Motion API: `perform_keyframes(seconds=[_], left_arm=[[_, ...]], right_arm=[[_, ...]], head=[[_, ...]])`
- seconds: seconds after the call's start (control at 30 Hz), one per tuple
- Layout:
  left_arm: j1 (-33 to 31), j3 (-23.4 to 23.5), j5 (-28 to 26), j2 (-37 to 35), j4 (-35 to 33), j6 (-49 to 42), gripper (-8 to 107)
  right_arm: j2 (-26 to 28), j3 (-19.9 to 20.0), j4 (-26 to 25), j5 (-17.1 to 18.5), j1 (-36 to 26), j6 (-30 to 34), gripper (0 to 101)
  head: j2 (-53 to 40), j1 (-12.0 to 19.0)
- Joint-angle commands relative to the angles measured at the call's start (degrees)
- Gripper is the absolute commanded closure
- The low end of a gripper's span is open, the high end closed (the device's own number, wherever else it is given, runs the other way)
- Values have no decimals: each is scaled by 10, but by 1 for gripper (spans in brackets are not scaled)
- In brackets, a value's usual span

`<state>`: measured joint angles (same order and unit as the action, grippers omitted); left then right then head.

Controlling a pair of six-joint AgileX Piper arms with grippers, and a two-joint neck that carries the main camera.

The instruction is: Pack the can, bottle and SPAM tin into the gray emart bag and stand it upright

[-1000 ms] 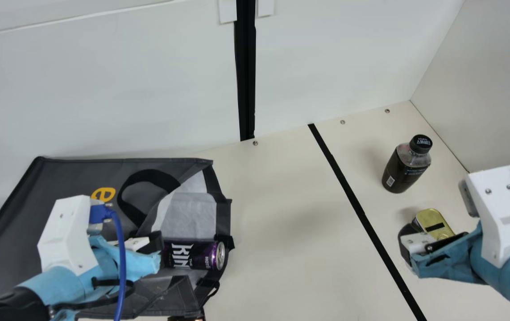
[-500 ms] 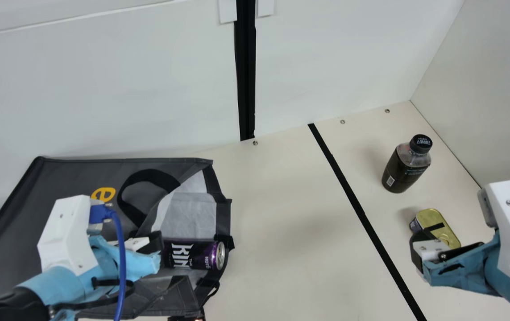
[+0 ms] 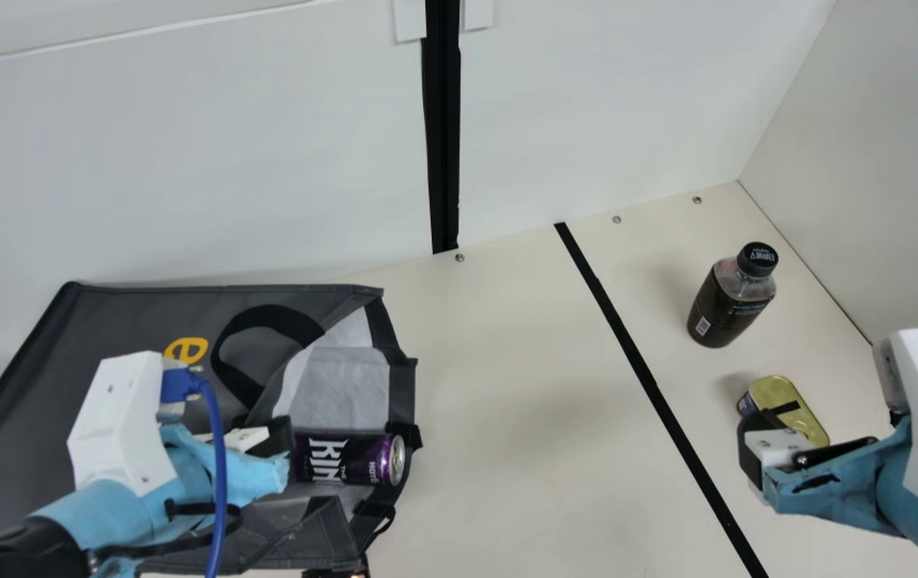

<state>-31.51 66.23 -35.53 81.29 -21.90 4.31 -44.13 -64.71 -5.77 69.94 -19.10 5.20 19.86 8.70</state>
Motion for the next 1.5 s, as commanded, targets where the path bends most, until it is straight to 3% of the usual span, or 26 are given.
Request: perform_keyframes(seconds=[0.0,0.67,1.47], left_arm=[[0,0,0,0,0,0,107],[0,0,0,0,0,0,107],[0,0,0,0,0,0,107]], right_arm=[[0,-1,0,0,0,-2,6],[-10,-8,-9,0,19,-16,6],[-86,-72,-34,0,44,-52,6]], head=[[1,13],[1,13],[1,13]])
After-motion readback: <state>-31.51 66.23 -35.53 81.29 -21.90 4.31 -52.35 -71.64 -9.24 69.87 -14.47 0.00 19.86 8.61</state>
